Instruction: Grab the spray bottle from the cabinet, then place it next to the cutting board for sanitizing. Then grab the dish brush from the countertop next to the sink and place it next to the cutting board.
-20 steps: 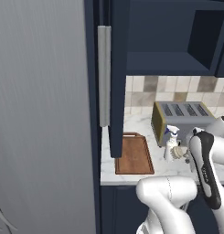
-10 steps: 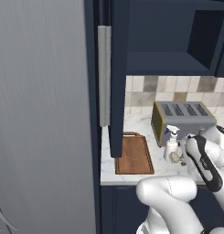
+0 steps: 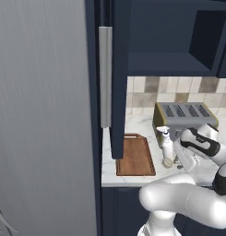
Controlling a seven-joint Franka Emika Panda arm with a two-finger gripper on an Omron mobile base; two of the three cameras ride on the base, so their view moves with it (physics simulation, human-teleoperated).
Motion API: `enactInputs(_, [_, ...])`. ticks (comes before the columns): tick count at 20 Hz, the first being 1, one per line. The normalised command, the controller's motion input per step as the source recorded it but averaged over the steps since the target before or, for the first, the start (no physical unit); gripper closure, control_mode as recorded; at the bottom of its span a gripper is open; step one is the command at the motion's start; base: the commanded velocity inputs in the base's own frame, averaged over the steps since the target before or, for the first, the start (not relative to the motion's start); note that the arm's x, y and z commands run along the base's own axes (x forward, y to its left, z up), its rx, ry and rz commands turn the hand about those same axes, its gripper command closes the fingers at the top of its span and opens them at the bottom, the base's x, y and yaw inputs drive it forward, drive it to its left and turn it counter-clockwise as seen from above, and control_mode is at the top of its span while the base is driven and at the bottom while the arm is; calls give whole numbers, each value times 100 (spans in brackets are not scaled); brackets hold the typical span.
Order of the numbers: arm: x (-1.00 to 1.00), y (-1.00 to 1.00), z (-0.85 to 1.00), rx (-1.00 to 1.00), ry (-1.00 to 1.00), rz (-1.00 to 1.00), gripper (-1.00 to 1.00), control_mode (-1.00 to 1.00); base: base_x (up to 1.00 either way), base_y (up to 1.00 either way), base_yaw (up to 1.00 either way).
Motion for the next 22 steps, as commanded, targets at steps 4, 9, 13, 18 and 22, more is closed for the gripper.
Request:
enactInputs(4, [11,-17,-61,4,6,9,-100,-100,0,0,0])
enactInputs(9, [-10,-30,-44,6,-2,3,-100,-100,0,0,0])
enactInputs(13, [-46,-56,0,11,-16,0,-100,-100,0,0,0])
enactInputs(18, [-35,-54,34,12,-14,0,-100,-100,0,0,0])
enactInputs(22, [-39,-11,77,7,-29,0,-100,-100,0,0,0])
